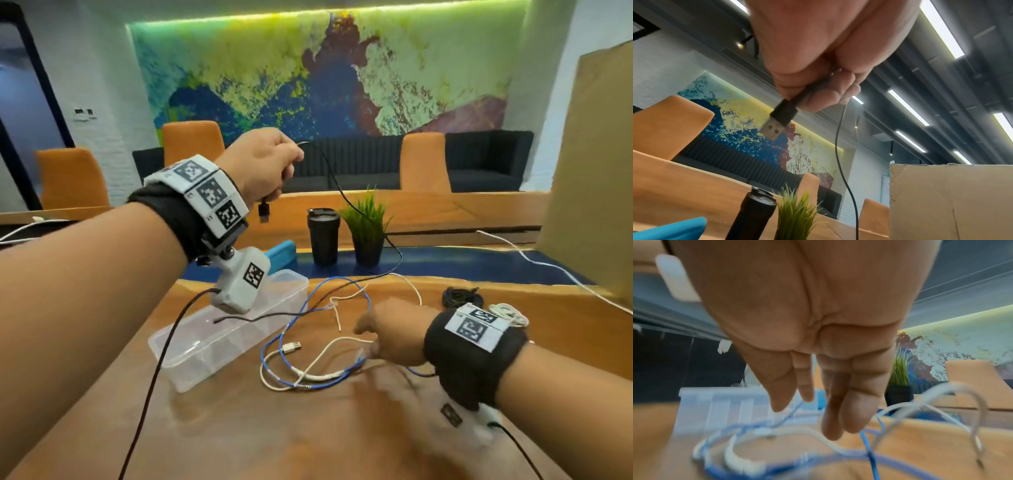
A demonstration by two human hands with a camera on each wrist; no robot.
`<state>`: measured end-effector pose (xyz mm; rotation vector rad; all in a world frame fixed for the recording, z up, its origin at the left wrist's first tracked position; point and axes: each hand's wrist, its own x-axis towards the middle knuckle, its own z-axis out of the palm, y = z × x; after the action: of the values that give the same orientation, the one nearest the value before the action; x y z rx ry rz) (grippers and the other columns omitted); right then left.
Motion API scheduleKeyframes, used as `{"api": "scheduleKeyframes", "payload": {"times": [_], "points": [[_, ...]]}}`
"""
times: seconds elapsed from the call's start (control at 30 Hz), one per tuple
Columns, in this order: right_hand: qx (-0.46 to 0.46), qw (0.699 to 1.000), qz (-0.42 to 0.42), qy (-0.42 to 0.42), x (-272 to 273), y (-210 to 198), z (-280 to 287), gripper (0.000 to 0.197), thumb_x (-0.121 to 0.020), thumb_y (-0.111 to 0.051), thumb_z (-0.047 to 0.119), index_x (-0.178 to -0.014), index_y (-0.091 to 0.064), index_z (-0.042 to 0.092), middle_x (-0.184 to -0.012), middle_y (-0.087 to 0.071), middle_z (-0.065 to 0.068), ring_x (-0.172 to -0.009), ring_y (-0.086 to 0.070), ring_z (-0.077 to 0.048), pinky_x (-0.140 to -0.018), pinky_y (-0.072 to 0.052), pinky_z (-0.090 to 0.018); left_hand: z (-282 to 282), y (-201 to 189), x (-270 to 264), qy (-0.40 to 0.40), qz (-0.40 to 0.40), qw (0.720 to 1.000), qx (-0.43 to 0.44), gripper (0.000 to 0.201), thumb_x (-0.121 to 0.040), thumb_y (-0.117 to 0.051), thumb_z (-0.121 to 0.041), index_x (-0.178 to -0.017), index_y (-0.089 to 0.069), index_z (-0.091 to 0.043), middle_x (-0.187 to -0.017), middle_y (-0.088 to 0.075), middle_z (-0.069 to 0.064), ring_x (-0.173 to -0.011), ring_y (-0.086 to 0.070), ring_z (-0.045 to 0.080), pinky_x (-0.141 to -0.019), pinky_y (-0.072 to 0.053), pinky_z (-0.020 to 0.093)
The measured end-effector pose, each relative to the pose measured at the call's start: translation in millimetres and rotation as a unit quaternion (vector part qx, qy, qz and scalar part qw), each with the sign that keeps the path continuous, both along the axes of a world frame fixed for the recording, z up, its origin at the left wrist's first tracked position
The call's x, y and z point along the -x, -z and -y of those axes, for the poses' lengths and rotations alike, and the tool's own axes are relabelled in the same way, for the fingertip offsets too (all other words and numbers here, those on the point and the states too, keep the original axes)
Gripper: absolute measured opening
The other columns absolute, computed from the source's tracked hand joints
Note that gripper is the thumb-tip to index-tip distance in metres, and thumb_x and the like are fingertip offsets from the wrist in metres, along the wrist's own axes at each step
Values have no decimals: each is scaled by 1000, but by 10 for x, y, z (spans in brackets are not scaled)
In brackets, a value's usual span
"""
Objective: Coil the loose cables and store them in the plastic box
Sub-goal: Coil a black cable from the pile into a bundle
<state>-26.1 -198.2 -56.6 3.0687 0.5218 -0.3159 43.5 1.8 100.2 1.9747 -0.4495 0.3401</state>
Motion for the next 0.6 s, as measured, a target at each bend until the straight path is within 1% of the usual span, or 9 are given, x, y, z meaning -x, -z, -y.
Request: {"api": "scheduleKeyframes", "payload": {"times": [0.07, 0.13, 0.2, 0.27, 0.3, 0.37, 0.4, 0.5, 0.6], "points": [[-20, 999, 43, 17, 68, -326, 51, 29, -90, -62, 37, -116, -68, 25, -105, -67, 4, -99, -60, -18, -85, -49, -27, 61, -44, 30, 10, -1, 1000, -23, 14, -100, -48, -21, -92, -59, -16, -68, -53, -1, -49, -40, 11, -47, -38, 26], [-97, 988, 113, 48, 136, -698, 89, 18, -89, -64, 35, -96, -73, 21, -79, -63, 9, -78, -59, -12, -72, -48, -27, 104, -74, 81, 26, -8, 999, -38, 14, -100, -48, -22, -95, -59, -16, -68, -53, -1, -51, -41, 10, -47, -36, 26], [-185, 950, 238, 79, 164, -1064, 116, 16, -89, -65, 36, -94, -70, 22, -87, -66, 6, -82, -59, -13, -73, -49, -30, 119, -111, 140, 52, -18, 998, -43, 15, -101, -48, -22, -99, -59, -14, -68, -52, -2, -53, -40, 11, -47, -34, 26], [-250, 900, 346, 85, 144, -1377, 123, 31, -86, -68, 41, -114, -63, 27, -111, -63, 3, -100, -58, -16, -86, -48, -31, 124, -156, 216, 86, -35, 995, -30, 17, -102, -47, -22, -105, -60, -10, -67, -50, -3, -52, -38, 10, -48, -33, 25], [-261, 892, 362, 71, 131, -1507, 110, 45, -85, -69, 43, -127, -56, 30, -122, -58, 2, -110, -55, -16, -94, -44, -31, 132, -176, 259, 108, -47, 993, -16, 18, -103, -47, -22, -106, -60, -9, -65, -49, -3, -51, -37, 9, -49, -32, 24], [-280, 898, 339, 34, 82, -1689, 58, 52, -87, -69, 40, -135, -51, 29, -130, -56, 2, -118, -53, -16, -102, -42, -32, 154, -219, 346, 151, -72, 986, 16, 19, -104, -46, -21, -103, -62, -11, -64, -47, -5, -51, -35, 7, -51, -30, 23], [-318, 896, 311, 13, 59, -1747, 30, 42, -89, -68, 34, -129, -59, 25, -121, -63, 0, -111, -59, -14, -99, -46, -34, 156, -239, 383, 165, -84, 982, 29, 19, -104, -46, -20, -101, -62, -11, -64, -46, -4, -51, -34, 7, -52, -30, 23], [-467, 858, 213, -17, 51, -1838, 4, 11, -92, -65, 18, -95, -72, 9, -77, -70, -6, -71, -64, -13, -77, -52, -36, 108, -273, 475, 196, -113, 972, 59, 16, -102, -47, -16, -101, -62, -9, -67, -46, -2, -53, -35, 8, -55, -31, 23], [-534, 829, 166, -19, 89, -1874, 59, 14, -93, -62, 14, -96, -70, 2, -69, -60, -9, -64, -57, -17, -68, -51, -36, -1, -236, 537, 221, -131, 964, 67, 20, -103, -46, -12, -105, -64, -4, -69, -50, -1, -57, -42, 8, -58, -38, 22]]}}
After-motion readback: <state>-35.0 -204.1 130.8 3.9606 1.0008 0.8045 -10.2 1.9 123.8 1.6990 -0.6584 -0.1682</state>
